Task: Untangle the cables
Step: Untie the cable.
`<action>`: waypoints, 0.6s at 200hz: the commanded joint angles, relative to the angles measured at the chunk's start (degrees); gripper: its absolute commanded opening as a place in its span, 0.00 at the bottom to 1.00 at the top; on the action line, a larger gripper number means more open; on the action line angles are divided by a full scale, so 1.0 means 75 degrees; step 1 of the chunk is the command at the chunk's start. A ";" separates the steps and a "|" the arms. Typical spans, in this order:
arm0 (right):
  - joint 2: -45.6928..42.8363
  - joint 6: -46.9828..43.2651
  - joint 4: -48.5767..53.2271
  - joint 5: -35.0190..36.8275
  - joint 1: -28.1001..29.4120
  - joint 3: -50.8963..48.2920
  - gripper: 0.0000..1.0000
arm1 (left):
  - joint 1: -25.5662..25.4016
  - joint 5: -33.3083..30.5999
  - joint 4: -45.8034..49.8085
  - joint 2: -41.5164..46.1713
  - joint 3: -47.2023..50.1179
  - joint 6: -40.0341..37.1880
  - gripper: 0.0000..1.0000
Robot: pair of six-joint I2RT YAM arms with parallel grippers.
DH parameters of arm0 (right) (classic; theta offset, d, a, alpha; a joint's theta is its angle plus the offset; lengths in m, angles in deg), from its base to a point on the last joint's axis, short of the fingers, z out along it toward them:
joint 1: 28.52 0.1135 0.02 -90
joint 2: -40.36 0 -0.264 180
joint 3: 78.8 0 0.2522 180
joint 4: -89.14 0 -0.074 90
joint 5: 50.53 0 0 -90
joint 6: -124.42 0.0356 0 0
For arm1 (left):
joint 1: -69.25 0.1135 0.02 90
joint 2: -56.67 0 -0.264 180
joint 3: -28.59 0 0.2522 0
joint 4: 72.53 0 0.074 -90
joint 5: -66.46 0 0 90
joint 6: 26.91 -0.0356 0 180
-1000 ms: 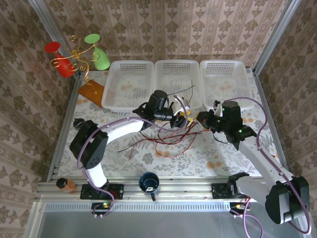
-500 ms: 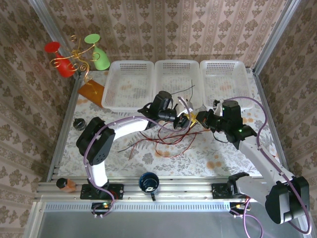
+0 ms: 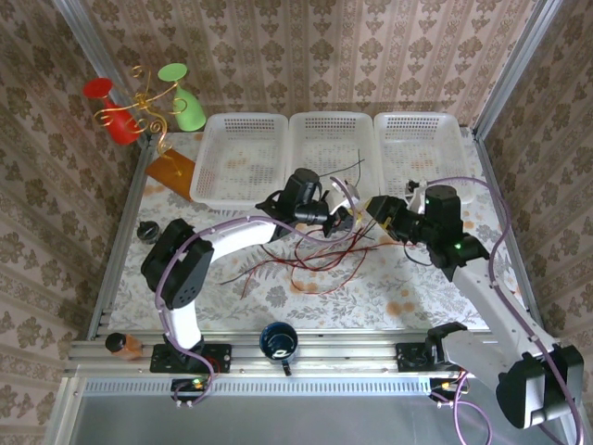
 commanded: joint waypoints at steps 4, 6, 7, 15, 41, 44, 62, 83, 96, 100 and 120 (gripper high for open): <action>-0.0456 -0.0413 0.0610 0.0440 -0.0126 0.0320 0.61 | 0.0036 -0.0659 -0.0181 0.0621 -0.0276 0.0693 0.00; -0.0491 -0.0449 0.0663 0.0490 -0.0132 0.0315 0.62 | 0.0029 -0.0694 -0.0171 0.0637 -0.0287 0.0743 0.00; -0.0506 -0.0467 0.0687 0.0514 -0.0129 0.0313 0.62 | 0.0034 -0.0723 -0.0167 0.0646 -0.0295 0.0767 0.00; -0.0642 -0.0598 0.0787 0.0660 -0.0126 0.0261 0.62 | 0.0030 -0.0938 -0.0088 0.0725 -0.0343 0.0948 0.00; -0.1120 -0.0661 0.0481 0.1032 -0.0120 -0.0190 0.64 | 0.0027 -0.1605 0.0016 0.1053 -0.0419 0.1600 0.00; -0.1166 -0.0667 0.0407 0.1040 -0.0109 -0.0239 0.64 | 0.0027 -0.1647 0.0047 0.1082 -0.0434 0.1654 0.00; -0.1348 -0.0718 0.0068 0.1237 -0.0028 -0.0443 0.65 | 0.0017 -0.1925 0.0382 0.1288 -0.0575 0.1961 0.00; -0.1238 -0.0646 -0.0355 0.1205 0.0053 -0.0546 0.66 | 0.0004 -0.2133 0.0529 0.1550 -0.0601 0.2158 0.00; -0.1034 -0.0531 -0.0682 0.1116 0.0174 -0.0534 0.66 | 0.0015 -0.2168 0.0505 0.1682 -0.0549 0.2269 0.00; -0.0971 -0.0497 -0.0789 0.1096 0.0226 -0.0518 0.66 | 0.0015 -0.2196 0.0524 0.1721 -0.0539 0.2299 0.00; -0.0565 -0.0453 -0.1211 0.1099 0.0580 -0.0347 0.67 | 0.0003 -0.2272 0.0596 0.1867 -0.0499 0.2349 0.00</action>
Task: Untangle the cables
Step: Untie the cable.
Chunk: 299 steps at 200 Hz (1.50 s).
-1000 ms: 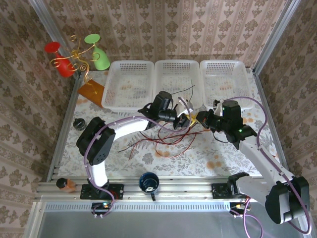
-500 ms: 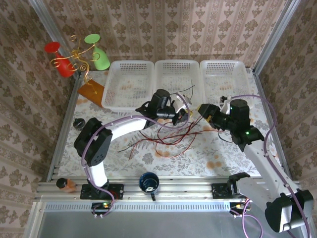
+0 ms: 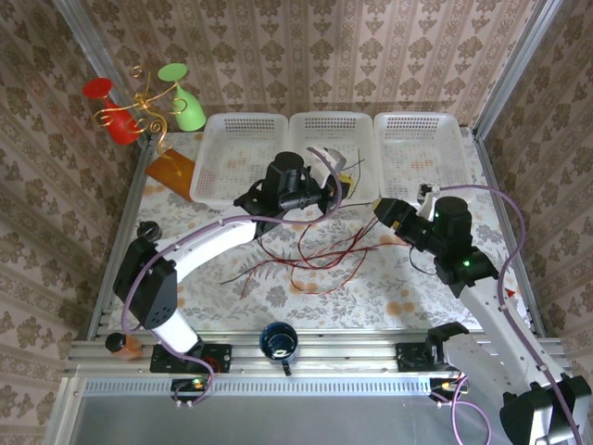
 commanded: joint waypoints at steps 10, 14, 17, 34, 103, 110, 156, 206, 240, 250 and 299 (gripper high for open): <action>0.0533 0.0015 -0.0928 0.0163 0.0524 0.0246 0.67 | 0.0000 -0.0300 0.0219 0.0391 -0.0095 0.0382 0.00; 0.0628 0.0013 -0.0971 0.0177 0.0591 0.0304 0.67 | 0.0006 -0.0306 0.0228 0.0406 -0.0080 0.0391 0.00; 0.0689 0.0003 -0.0998 0.0197 0.0633 0.0326 0.67 | -0.0003 -0.0309 0.0231 0.0430 -0.0069 0.0384 0.00; 0.1073 -0.0003 -0.1233 0.0255 0.0831 0.0464 0.67 | -0.0023 -0.0318 0.0228 0.0508 -0.0021 0.0382 0.00; 0.2300 0.0177 -0.2242 0.0182 0.1029 0.0735 0.42 | -0.0041 -0.0387 0.0359 0.0838 0.0076 0.0342 0.00; 0.2383 0.0183 -0.2301 0.0120 0.1031 0.0781 0.39 | -0.0041 -0.0411 0.0382 0.0870 0.0077 0.0313 0.00; 0.2695 0.0215 -0.2490 0.0004 0.1046 0.1033 0.32 | -0.0061 -0.0509 0.0441 0.1116 0.0178 0.0291 0.00; 0.2771 0.0295 -0.2585 -0.0001 0.1059 0.1183 0.06 | -0.0054 -0.0681 0.0505 0.1417 0.0282 0.0186 0.00; 0.2764 0.0278 -0.2458 0.0030 0.1056 0.1366 0.00 | -0.0047 -0.0764 0.0672 0.1635 0.0281 0.0043 0.00; 0.2697 0.0222 -0.2314 0.0094 0.1058 0.1487 0.00 | -0.0041 -0.0879 0.0782 0.1755 0.0245 -0.0080 0.00; 0.2163 -0.0516 -0.0940 0.0777 0.1056 0.2491 0.00 | 0.0071 -0.1899 0.1464 0.2589 0.0010 -0.0582 0.00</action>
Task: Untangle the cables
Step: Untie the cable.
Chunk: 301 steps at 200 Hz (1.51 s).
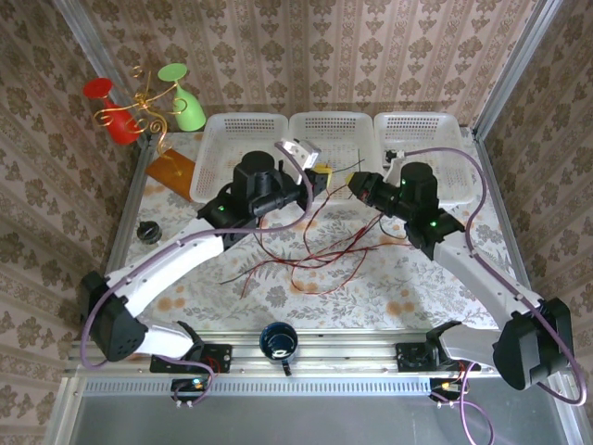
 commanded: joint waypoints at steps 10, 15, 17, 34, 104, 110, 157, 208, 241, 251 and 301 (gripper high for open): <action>-0.0554 -0.0767 0.0838 0.0619 0.0051 0.0789 0.00 | 0.0084 -0.0926 0.0514 0.0792 -0.0271 -0.0665 0.00; -0.0601 -0.0847 0.0921 0.0658 0.0056 0.0865 0.00 | 0.0078 -0.1040 0.0594 0.0888 -0.0290 -0.0782 0.00; -0.0616 -0.0875 0.0959 0.0672 0.0050 0.0897 0.00 | 0.0083 -0.1080 0.0638 0.0920 -0.0300 -0.0836 0.00; -0.0726 -0.1111 0.1258 0.0814 0.0048 0.1173 0.00 | 0.0089 -0.1533 0.0905 0.1236 -0.0362 -0.1262 0.00; -0.1196 -0.2105 0.2364 0.2126 -0.0009 0.1799 0.00 | 0.0751 -0.2711 0.1629 0.2444 -0.0125 -0.2055 0.00; -0.1270 -0.2146 0.2419 0.2292 -0.0039 0.1793 0.00 | 0.0825 -0.2783 0.1698 0.2556 -0.0078 -0.2115 0.00; -0.1663 -0.2331 0.2811 0.3222 -0.0463 0.1756 0.00 | 0.1483 -0.3683 0.2120 0.3426 0.0356 -0.2227 0.00; -0.2010 -0.2596 0.3146 0.3382 -0.1045 0.1709 0.00 | 0.2325 -0.3964 0.2823 0.4130 0.0661 -0.2316 0.00; -0.2208 -0.2798 0.3351 0.3529 -0.1439 0.1710 0.00 | 0.2861 -0.3974 0.3297 0.4448 0.0816 -0.2363 0.00; -0.2261 -0.2882 0.3425 0.3613 -0.1557 0.1709 0.00 | 0.3135 -0.3958 0.3462 0.4527 0.0836 -0.2366 0.00; -0.2500 -0.3206 0.3653 0.3887 -0.2012 0.1562 0.00 | 0.4010 -0.3782 0.4073 0.4755 0.1004 -0.2277 0.00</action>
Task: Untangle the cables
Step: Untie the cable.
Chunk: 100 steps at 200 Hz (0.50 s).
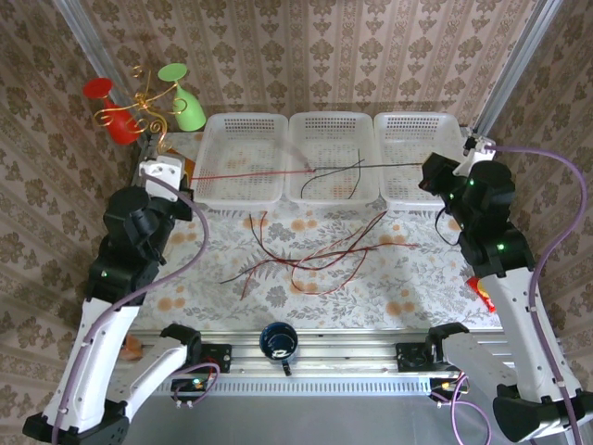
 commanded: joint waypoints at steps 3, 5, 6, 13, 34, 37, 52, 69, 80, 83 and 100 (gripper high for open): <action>-0.0203 -0.0431 0.0255 0.0941 -0.0288 -0.0009 0.00 | 0.0521 -0.0410 0.0456 0.0222 0.0168 -0.0112 0.00; -0.0217 -0.0457 0.0273 0.0956 -0.0304 -0.0015 0.00 | 0.0569 -0.0416 0.0458 0.0231 0.0184 -0.0087 0.00; -0.0217 -0.0464 0.0282 0.0966 -0.0314 -0.0016 0.00 | 0.0587 -0.0411 0.0470 0.0234 0.0194 -0.0081 0.00; -0.0247 -0.0518 0.0297 0.1031 -0.0367 -0.0039 0.00 | 0.0708 -0.0396 0.0478 0.0280 0.0249 -0.0023 0.00; -0.0327 -0.0709 0.0405 0.1392 -0.0519 -0.0060 0.00 | 0.1103 -0.0377 0.0606 0.0319 0.0374 0.0129 0.00; -0.0334 -0.0731 0.0416 0.1450 -0.0540 -0.0059 0.00 | 0.1155 -0.0363 0.0619 0.0314 0.0387 0.0147 0.00; -0.0392 -0.0806 0.0489 0.1803 -0.0633 -0.0084 0.00 | 0.1400 -0.0303 0.0678 0.0331 0.0485 0.0277 0.00; -0.0468 -0.0824 0.0546 0.2200 -0.0724 -0.0150 0.00 | 0.1646 -0.0223 0.0687 0.0331 0.0599 0.0386 0.00; -0.0525 -0.0853 0.0560 0.2462 -0.0801 -0.0202 0.00 | 0.1806 -0.0225 0.0654 0.0337 0.0681 0.0460 0.00; -0.0544 -0.0866 0.0560 0.2526 -0.0818 -0.0224 0.00 | 0.1848 -0.0243 0.0632 0.0351 0.0711 0.0481 0.00; -0.0664 -0.0916 0.0516 0.2791 -0.0909 -0.0355 0.00 | 0.2128 -0.0288 0.0547 0.0433 0.0880 0.0589 0.00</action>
